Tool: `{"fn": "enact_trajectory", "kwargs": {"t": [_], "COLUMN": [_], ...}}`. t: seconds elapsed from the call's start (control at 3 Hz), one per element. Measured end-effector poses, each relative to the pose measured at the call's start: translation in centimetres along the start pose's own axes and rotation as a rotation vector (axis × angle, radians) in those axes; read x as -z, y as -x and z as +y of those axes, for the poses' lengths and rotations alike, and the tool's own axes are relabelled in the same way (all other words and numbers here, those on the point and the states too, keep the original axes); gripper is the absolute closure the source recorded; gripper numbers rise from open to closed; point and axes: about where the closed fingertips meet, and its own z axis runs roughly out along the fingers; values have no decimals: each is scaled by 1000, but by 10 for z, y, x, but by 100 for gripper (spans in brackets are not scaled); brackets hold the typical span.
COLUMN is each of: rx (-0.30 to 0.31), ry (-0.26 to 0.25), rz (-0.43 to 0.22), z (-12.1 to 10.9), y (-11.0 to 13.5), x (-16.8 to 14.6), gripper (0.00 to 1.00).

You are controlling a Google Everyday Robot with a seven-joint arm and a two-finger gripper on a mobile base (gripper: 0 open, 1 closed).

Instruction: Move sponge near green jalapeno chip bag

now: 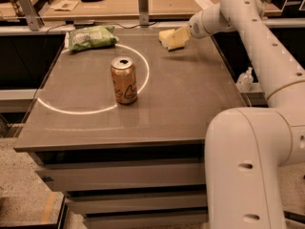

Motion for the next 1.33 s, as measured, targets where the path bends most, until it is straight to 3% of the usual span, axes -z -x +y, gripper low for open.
{"fn": "enact_trajectory", "kwargs": {"t": [0.33, 0.67, 1.33], "rx": [-5, -2, -3], "ry": [-3, 0, 4], "rz": [22, 47, 82], "z": [-5, -6, -1], "y": [-8, -15, -25], "x": [-15, -21, -12], "gripper": [0, 17, 64]}}
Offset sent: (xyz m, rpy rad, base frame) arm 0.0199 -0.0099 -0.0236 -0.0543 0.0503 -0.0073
